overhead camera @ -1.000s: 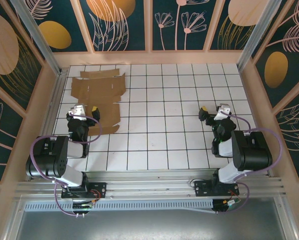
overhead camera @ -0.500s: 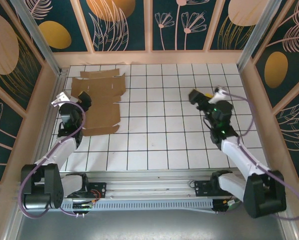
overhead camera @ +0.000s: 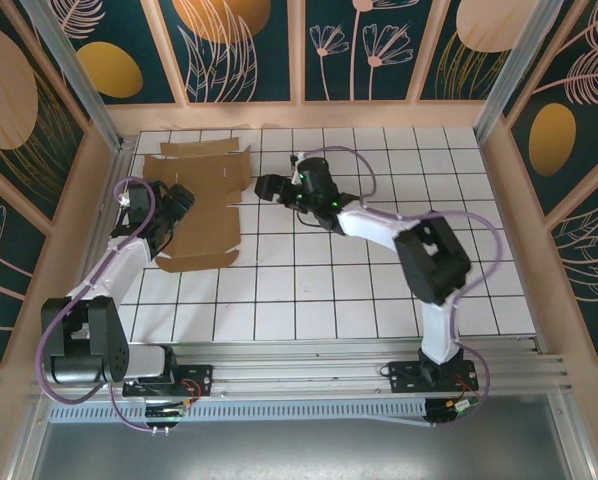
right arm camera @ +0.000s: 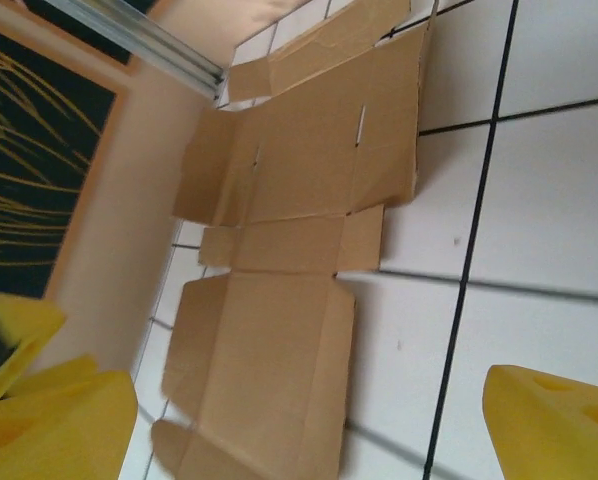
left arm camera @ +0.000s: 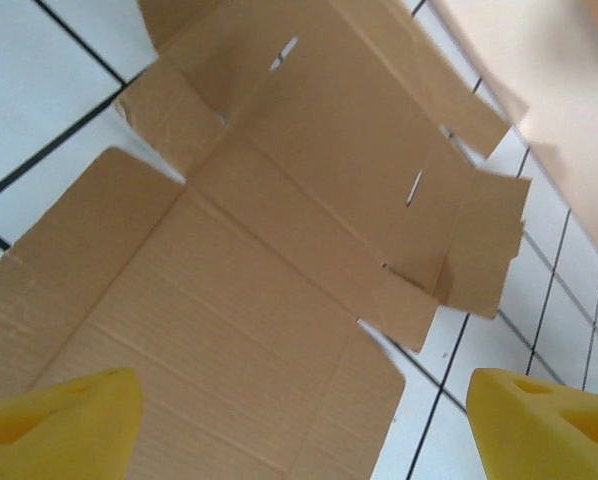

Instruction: Fold the paper box

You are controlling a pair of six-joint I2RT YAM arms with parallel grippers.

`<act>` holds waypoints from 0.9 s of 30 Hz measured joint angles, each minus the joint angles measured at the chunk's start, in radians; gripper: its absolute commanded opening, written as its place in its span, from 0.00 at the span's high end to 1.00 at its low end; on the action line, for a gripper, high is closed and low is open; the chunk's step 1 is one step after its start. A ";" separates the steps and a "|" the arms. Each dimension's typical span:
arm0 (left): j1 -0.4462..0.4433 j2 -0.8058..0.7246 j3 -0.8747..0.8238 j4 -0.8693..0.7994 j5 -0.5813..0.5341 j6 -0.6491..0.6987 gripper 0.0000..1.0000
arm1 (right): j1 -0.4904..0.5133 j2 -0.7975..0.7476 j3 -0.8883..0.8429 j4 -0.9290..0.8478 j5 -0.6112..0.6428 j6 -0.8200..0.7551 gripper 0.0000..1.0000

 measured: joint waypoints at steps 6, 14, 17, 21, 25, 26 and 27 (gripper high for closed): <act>0.000 0.005 0.000 -0.039 0.035 0.040 0.15 | -0.047 0.364 0.420 -0.075 0.003 -0.026 0.15; 0.000 -0.018 -0.001 -0.046 0.038 0.075 0.13 | -0.052 0.653 0.866 -0.190 0.000 -0.051 0.35; 0.000 -0.022 -0.001 -0.046 0.038 0.081 0.13 | -0.047 0.697 0.932 -0.196 -0.008 -0.036 0.43; 0.000 -0.022 -0.001 -0.047 0.038 0.084 0.12 | -0.043 0.721 0.944 -0.198 -0.021 -0.009 0.48; 0.000 -0.021 0.001 -0.050 0.038 0.084 0.12 | -0.042 0.737 0.946 -0.198 -0.029 0.006 0.61; 0.000 -0.021 0.002 -0.050 0.039 0.084 0.12 | -0.042 0.742 0.949 -0.198 -0.030 0.010 0.64; 0.000 -0.021 0.002 -0.050 0.040 0.084 0.12 | -0.041 0.749 0.956 -0.198 -0.032 0.014 0.69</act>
